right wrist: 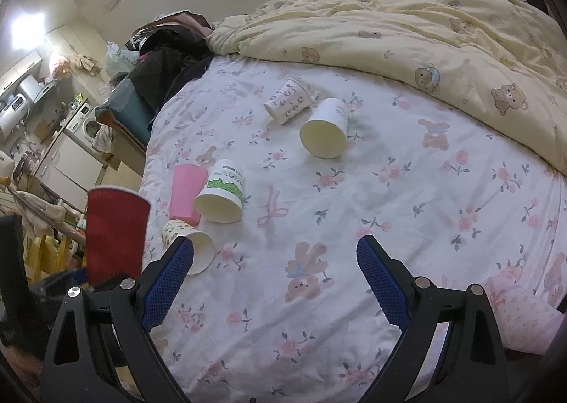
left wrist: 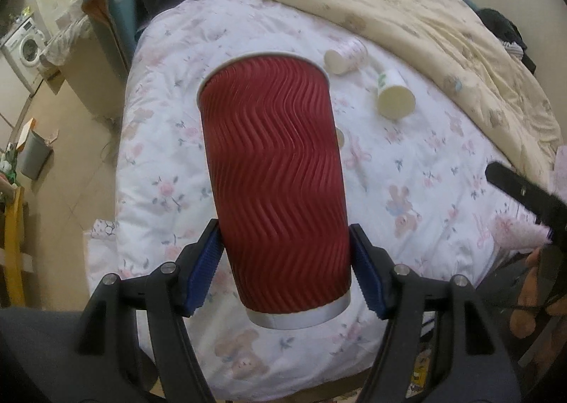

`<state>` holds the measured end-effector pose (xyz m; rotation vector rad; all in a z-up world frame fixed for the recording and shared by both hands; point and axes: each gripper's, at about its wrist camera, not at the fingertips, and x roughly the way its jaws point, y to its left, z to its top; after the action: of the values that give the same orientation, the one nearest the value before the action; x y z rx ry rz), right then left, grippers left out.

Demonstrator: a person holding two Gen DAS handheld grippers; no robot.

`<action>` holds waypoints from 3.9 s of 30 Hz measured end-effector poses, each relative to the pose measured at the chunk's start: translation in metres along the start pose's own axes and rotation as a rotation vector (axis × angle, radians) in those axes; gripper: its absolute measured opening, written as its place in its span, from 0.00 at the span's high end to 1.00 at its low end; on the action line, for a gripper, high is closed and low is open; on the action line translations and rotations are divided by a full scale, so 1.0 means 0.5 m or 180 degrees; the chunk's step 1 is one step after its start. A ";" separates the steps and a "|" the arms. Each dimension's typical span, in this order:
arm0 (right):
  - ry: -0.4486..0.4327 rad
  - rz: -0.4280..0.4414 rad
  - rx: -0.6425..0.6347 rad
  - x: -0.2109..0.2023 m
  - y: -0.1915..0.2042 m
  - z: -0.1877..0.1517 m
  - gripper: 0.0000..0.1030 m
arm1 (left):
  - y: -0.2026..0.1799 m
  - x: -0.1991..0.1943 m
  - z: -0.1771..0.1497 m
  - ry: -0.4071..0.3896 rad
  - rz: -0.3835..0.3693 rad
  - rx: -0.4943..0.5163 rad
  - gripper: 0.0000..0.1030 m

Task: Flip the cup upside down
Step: 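Lift the red cup with the left gripper, then rotate the red cup in the left gripper so its opening faces down, then lower the inverted red cup onto the bed and open the left gripper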

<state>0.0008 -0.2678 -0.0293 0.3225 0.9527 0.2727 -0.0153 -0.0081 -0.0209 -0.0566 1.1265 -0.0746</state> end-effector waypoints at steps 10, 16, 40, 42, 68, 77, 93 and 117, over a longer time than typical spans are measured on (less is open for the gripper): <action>0.0122 -0.0082 -0.0175 0.029 0.025 0.005 0.07 | 0.021 0.042 0.009 0.0070 -0.0269 -0.0257 0.36; -0.0015 0.0022 -0.0487 0.016 0.070 0.053 0.07 | -0.011 0.012 0.012 -0.0182 -0.0148 0.0030 0.36; 0.0456 0.0749 -0.0330 0.095 0.099 0.024 0.07 | -0.136 0.021 -0.052 0.0097 -0.0610 0.0810 0.36; 0.0470 0.0719 -0.0215 0.100 0.085 0.026 0.07 | -0.139 0.018 -0.053 0.0090 -0.0628 0.0824 0.36; 0.1086 0.0326 -0.0033 0.178 0.038 -0.011 0.07 | -0.090 -0.014 -0.020 -0.0200 -0.0691 0.0528 0.39; 0.0899 0.0397 0.0171 0.145 0.011 0.009 0.07 | -0.079 -0.009 -0.002 -0.0117 -0.0587 0.0484 0.39; 0.0274 0.0092 0.0873 -0.003 -0.158 0.033 0.07 | -0.179 0.147 0.142 0.0551 -0.0258 0.0097 0.39; 0.0356 0.0164 0.0819 0.006 -0.144 0.037 0.07 | -0.202 0.197 0.161 0.0575 0.0204 0.0226 0.11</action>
<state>0.0240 -0.3355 -0.0492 0.5730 1.0932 0.2169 0.0966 -0.1168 -0.0666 0.0505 1.3041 -0.0633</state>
